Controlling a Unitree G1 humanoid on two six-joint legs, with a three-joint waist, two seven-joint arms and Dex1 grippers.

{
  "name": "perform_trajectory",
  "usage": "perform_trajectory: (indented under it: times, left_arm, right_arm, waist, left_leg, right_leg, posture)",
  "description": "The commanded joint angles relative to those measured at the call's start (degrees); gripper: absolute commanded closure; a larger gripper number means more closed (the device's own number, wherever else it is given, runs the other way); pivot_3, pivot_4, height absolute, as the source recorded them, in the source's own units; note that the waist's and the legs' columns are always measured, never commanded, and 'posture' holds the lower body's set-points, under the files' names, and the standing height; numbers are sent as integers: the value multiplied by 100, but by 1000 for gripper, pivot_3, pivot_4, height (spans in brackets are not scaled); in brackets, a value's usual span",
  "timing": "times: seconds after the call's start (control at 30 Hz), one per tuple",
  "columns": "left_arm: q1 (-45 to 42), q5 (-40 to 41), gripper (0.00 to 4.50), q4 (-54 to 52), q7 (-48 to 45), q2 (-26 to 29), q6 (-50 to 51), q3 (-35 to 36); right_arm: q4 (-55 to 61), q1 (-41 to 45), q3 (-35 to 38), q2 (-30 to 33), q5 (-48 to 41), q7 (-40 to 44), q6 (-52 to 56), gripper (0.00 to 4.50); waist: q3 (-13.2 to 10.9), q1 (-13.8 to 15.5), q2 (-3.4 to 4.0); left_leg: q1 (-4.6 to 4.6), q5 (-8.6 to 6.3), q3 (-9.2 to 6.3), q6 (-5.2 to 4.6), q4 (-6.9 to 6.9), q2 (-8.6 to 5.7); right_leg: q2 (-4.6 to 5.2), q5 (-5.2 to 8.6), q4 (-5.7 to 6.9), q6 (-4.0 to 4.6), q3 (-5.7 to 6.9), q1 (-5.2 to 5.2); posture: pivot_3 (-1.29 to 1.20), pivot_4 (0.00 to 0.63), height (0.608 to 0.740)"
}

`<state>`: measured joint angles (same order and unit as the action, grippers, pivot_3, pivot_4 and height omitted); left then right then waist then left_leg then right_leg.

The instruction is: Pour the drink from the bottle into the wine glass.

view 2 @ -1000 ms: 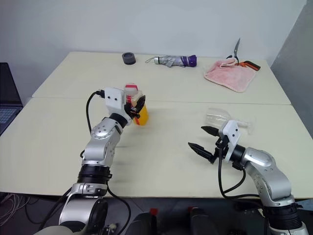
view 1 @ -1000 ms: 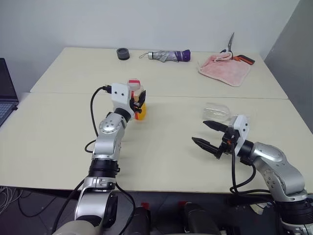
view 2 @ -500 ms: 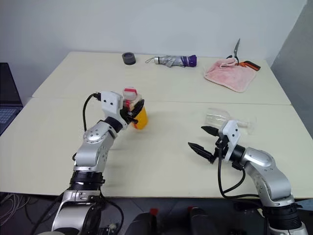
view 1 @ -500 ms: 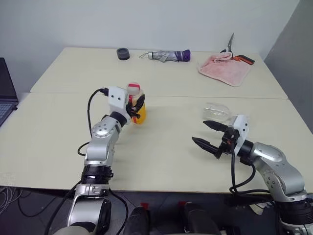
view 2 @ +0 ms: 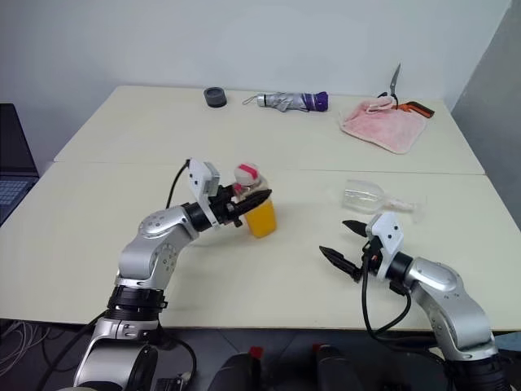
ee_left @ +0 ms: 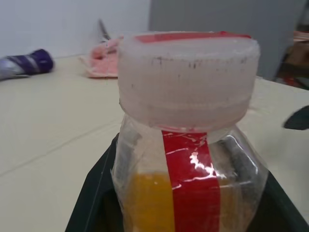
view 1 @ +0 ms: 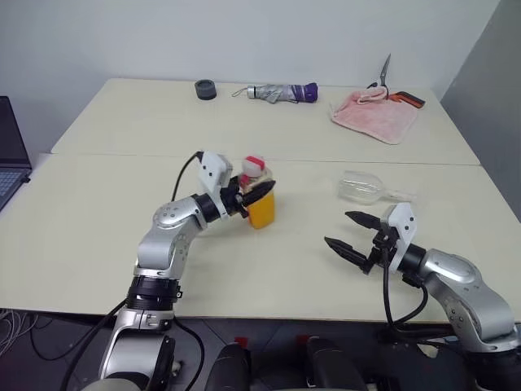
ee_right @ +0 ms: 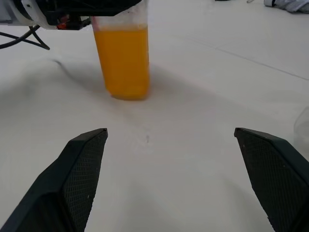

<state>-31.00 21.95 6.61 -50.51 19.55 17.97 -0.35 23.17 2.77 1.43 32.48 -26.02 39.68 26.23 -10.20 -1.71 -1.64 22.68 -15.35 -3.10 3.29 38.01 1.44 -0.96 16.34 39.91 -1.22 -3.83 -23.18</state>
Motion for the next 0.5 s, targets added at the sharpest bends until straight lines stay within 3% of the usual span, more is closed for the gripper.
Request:
perform_trajectory:
  times: [0.03, 0.17, 0.5]
  left_arm:
    - [-357, 245, 2682, -105, -596, 59, -8, -154]
    - [-632, 202, 2682, 146, -1303, 14, -93, -520]
    - [-908, 77, 2682, 569, -1808, -199, -513, -720]
  right_arm:
    - [717, -5, 377, 103, -301, -197, 314, 0]
    - [1536, 592, 699, 79, -1067, -773, 1192, 0]
    - [1737, 1602, 484, 28, -1358, -1303, 1797, 0]
  waist:
    - [0, -4, 0]
    - [-1, -24, 1]
    - [-1, -9, 1]
  left_leg:
    - [0, 0, -1, 0, 0, 0]
    - [-2, 0, 2, 0, -1, 1]
    - [6, 0, -3, -1, 0, 1]
  right_leg:
    - [-1, 0, 0, 0, 1, 0]
    - [-5, 0, 1, 0, -3, 0]
    - [-7, 0, -3, 0, 1, -3]
  posture:
    - [0, 150, 740]
    - [0, 150, 740]
    - [0, 150, 740]
